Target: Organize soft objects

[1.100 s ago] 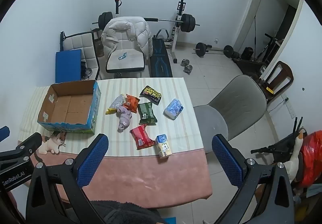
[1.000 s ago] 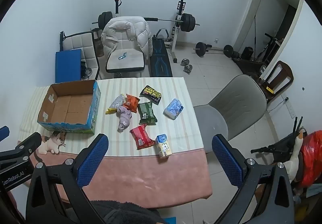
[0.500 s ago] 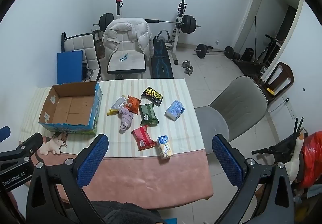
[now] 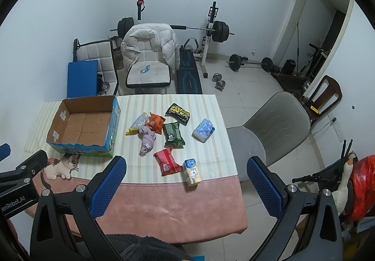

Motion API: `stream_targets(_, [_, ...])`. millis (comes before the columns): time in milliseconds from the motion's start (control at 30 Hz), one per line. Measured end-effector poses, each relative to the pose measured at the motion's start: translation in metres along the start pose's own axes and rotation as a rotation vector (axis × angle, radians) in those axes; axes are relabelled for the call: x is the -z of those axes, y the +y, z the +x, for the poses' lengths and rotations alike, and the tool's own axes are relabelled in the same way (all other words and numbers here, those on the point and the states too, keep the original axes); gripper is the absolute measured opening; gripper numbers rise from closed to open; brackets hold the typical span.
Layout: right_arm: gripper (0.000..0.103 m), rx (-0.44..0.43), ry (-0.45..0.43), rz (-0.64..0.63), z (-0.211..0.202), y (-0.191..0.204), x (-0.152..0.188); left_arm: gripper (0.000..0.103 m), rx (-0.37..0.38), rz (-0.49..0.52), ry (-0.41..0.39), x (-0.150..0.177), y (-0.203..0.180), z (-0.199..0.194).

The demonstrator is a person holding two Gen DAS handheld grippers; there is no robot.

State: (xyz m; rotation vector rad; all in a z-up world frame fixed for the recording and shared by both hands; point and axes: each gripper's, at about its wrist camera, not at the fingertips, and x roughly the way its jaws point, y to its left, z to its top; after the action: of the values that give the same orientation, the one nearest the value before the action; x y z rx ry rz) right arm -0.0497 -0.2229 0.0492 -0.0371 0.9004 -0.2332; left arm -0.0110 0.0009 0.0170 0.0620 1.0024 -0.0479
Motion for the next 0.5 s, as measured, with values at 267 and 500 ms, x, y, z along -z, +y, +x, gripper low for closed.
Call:
stream_targets(267, [0.103, 0.003, -0.01, 0.003, -0.0043, 0.002, -0.0004, 0.103, 0.005, 0.002, -0.015, 0.0023, 0.0048, -0.0054])
stream_targets(500, [0.103, 0.0, -0.009, 0.002, -0.005, 0.0023, -0.0007, 0.103, 0.004, 0.008, -0.015, 0.0048, 0.0028, -0.0069])
